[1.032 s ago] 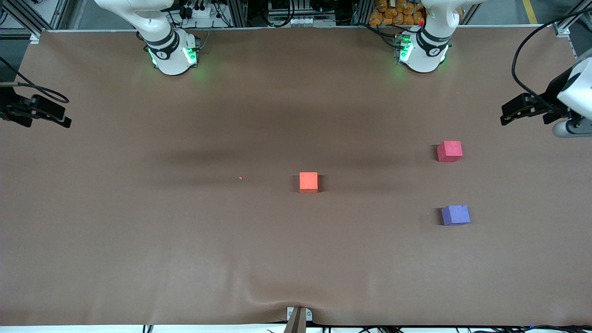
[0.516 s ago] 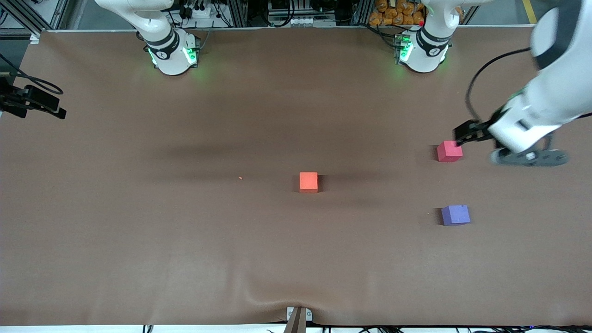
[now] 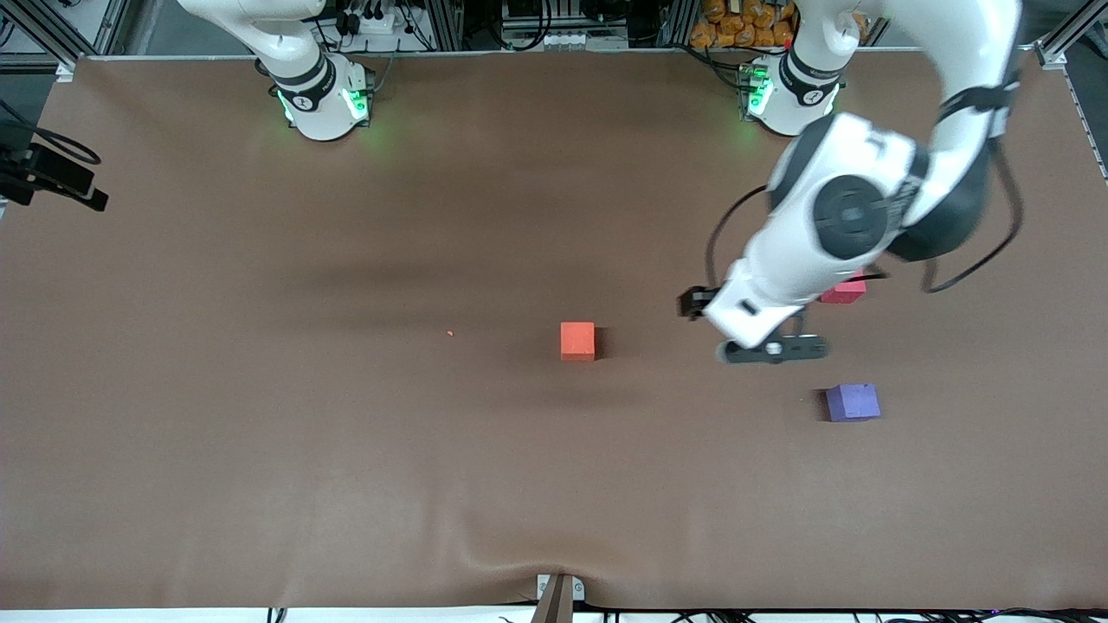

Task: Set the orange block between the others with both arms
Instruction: 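Reach the left gripper over to the orange cube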

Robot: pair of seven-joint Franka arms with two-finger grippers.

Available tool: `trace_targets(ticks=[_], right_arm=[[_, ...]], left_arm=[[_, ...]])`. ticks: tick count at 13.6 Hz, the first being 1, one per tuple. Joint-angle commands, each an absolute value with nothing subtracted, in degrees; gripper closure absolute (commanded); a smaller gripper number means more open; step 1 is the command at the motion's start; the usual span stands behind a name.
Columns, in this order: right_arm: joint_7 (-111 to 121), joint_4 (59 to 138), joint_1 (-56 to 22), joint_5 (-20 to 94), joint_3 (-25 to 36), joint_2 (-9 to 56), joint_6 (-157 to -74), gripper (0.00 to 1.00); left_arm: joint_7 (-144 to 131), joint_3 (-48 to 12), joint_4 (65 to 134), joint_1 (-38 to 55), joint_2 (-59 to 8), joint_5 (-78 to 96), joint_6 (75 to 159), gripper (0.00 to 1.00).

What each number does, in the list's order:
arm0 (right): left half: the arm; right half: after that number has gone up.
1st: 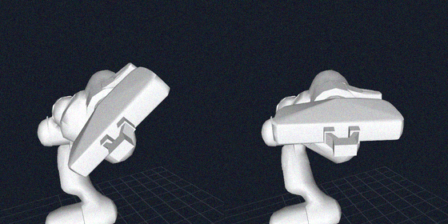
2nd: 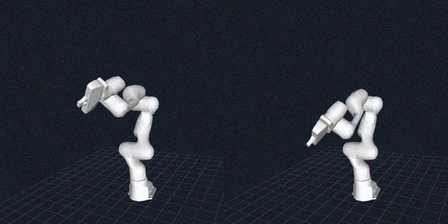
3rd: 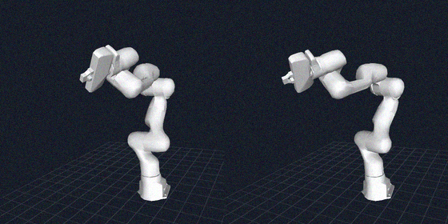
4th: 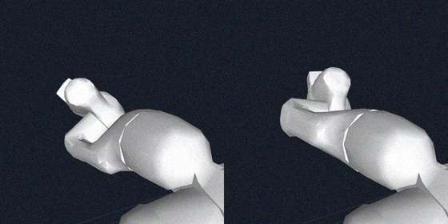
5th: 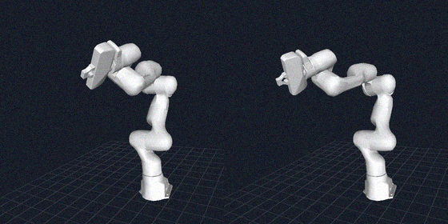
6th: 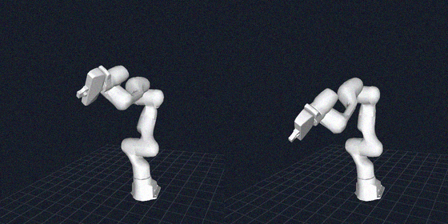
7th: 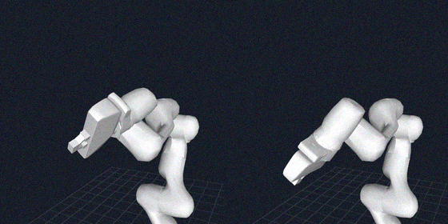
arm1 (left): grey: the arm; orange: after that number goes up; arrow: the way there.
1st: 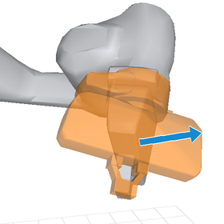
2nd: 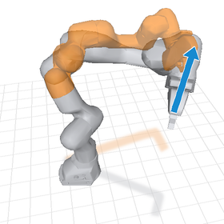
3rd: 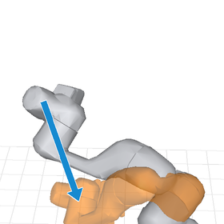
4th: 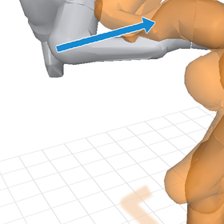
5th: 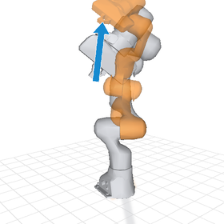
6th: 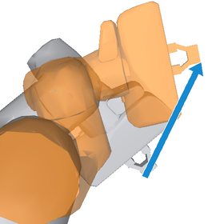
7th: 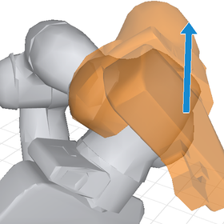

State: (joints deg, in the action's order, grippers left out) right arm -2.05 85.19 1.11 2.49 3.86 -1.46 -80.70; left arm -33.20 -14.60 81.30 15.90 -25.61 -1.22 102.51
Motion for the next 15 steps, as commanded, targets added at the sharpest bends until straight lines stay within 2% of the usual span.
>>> trace_targets(ticks=[1,8,11,15], right_arm=[[-3.25,83.50,2.29,1.14,2.29,-1.67,-79.72,0.00],[-3.16,83.14,2.28,1.32,2.29,-1.67,-79.63,0.00],[-2.99,83.14,2.46,0.53,2.46,-1.50,-79.98,0.00],[-2.82,82.27,2.81,0.61,2.64,-1.41,-79.72,0.00]], left_arm=[[-39.79,-13.71,77.52,21.69,-31.45,-1.93,106.24,0.00],[-46.40,-11.52,76.65,31.54,-42.96,-1.93,123.03,0.00],[-46.32,-6.08,74.71,37.42,-46.39,-1.85,123.92,0.00],[-42.82,-4.84,74.35,38.85,-48.69,-2.11,125.33,0.00]])
